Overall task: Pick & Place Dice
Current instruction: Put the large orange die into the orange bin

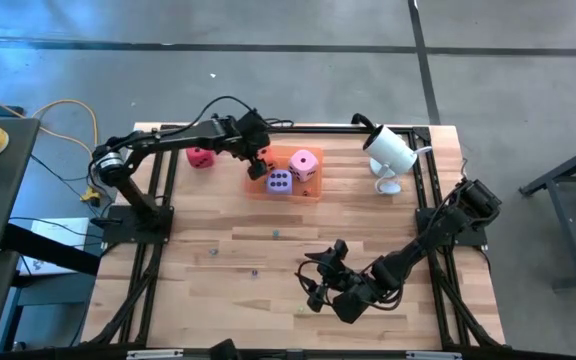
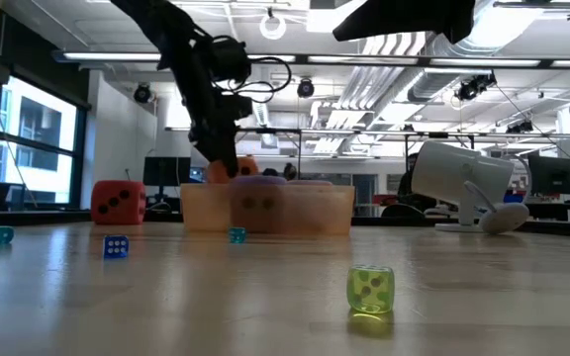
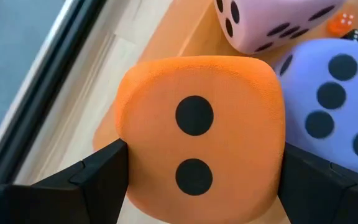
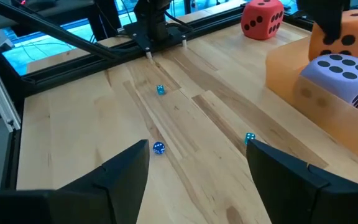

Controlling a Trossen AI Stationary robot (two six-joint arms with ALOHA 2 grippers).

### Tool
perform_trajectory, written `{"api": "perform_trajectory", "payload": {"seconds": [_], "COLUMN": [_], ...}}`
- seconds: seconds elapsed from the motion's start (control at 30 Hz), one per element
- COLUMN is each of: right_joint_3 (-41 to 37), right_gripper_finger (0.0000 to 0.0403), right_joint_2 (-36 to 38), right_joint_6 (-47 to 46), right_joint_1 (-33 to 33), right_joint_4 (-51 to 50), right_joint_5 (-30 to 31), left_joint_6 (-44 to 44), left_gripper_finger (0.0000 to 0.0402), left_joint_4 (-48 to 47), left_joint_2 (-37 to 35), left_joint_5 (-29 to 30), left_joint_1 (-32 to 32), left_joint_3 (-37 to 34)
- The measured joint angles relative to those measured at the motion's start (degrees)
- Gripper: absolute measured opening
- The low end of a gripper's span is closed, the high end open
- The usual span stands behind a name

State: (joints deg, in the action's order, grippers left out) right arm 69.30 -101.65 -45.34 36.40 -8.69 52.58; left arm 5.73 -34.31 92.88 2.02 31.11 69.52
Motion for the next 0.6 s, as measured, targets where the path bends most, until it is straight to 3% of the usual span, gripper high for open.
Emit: {"api": "perform_trajectory", "payload": {"seconds": [0.6], "right_joint_3": [0.0], "right_gripper_finger": [0.0258], "right_joint_2": [-0.04], "right_joint_6": [0.11], "right_joint_1": [-0.02], "right_joint_4": [-0.21], "right_joint_5": [0.0], "left_joint_6": [-3.0], "left_gripper_finger": [0.032], "left_joint_4": [3.22], "left_joint_2": [1.06], "left_joint_5": [-1.51], "left_joint_1": [-0.26], "left_joint_3": [0.02]}}
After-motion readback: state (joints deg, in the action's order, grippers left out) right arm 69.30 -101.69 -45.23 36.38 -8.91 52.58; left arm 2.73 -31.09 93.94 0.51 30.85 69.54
